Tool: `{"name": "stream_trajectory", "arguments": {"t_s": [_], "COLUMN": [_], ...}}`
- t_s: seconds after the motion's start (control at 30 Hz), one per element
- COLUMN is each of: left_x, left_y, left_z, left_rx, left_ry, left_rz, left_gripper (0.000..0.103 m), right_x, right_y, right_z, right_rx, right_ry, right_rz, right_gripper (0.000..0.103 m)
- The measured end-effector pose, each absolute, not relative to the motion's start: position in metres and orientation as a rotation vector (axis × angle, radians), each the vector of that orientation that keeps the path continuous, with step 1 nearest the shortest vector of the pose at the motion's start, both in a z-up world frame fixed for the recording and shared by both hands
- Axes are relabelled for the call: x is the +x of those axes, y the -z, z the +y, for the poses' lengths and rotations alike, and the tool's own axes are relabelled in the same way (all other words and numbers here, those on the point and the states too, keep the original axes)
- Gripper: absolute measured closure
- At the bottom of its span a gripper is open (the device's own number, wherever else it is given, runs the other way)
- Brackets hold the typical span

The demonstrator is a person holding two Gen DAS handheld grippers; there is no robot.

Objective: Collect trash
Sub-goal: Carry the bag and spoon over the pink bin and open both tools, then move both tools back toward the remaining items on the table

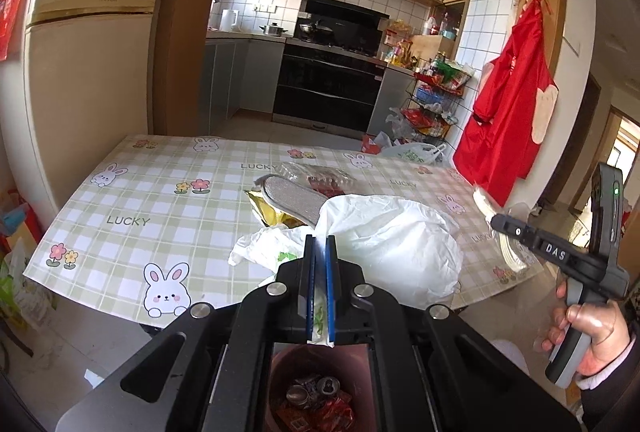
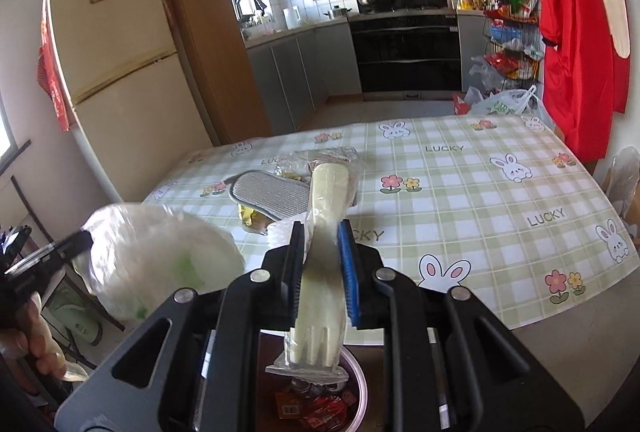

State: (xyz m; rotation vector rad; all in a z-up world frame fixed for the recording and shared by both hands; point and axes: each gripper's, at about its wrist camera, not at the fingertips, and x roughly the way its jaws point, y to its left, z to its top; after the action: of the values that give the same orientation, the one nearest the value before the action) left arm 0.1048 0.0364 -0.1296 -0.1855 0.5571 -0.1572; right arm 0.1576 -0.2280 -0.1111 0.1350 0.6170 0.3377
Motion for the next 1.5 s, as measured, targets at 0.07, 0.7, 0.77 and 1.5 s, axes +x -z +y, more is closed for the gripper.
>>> {"name": "stream_trajectory", "arguments": {"t_s": [0.07,0.7,0.77,1.5], "left_x": [0.097,0.1,0.101,0.092], "left_y": [0.132,0.182,0.184,0.146], "left_z": [0.03,0.0,0.001,0.109], "left_rx": [-0.179,-0.145,-0.15,-0.255], "left_ry": [0.183,0.329,0.323,-0.104], "left_rz": [0.579,0.778,0.772,0.588], "left_gripper": [0.098,0.035,0.032,0.006], "right_x": [0.147,0.132,0.134,0.127], "right_y": [0.103,0.092,0.095,0.093], "right_z": [-0.23,-0.244,-0.242,-0.175], "right_rx": [0.136,0.161,0.162,0.069], "right_ry": [-0.339,-0.342,-0.346,-0.531], "right_rz": [0.601,0.573,0.581,0.635], "right_gripper": [0.082,0.082,0.082,0.082]}}
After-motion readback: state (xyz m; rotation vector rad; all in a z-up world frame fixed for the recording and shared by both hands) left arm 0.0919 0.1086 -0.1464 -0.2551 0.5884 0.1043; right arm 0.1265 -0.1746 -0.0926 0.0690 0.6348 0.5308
